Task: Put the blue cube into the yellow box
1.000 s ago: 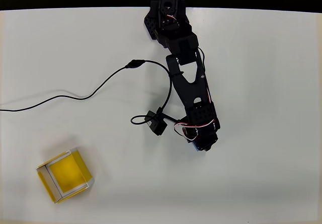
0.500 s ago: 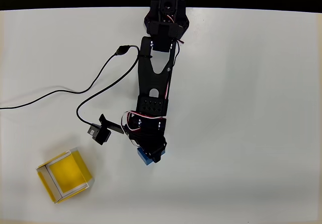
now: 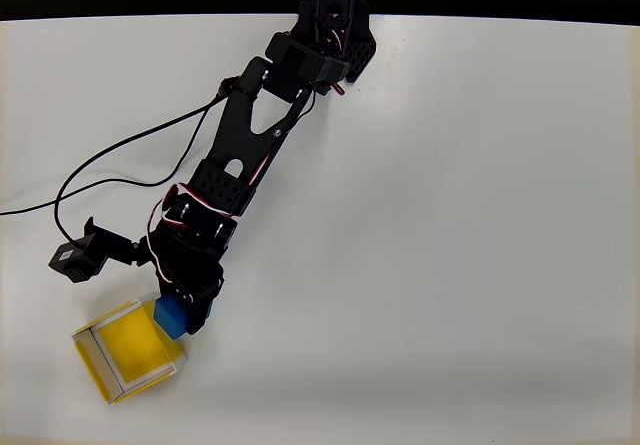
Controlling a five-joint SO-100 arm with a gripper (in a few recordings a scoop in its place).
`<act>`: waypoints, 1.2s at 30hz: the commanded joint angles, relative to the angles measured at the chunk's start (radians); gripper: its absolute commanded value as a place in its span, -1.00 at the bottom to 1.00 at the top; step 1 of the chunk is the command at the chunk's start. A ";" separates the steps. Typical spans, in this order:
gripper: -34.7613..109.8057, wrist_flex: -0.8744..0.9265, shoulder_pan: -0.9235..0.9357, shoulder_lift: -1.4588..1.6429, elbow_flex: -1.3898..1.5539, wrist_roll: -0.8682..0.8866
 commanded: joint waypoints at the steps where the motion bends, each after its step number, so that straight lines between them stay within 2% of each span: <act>1: -0.24 -0.080 0.054 0.014 -0.190 -0.066; 13: -0.22 -0.298 0.115 -0.249 -0.436 -0.163; 36: -0.20 -0.586 0.164 -0.680 -0.799 -0.301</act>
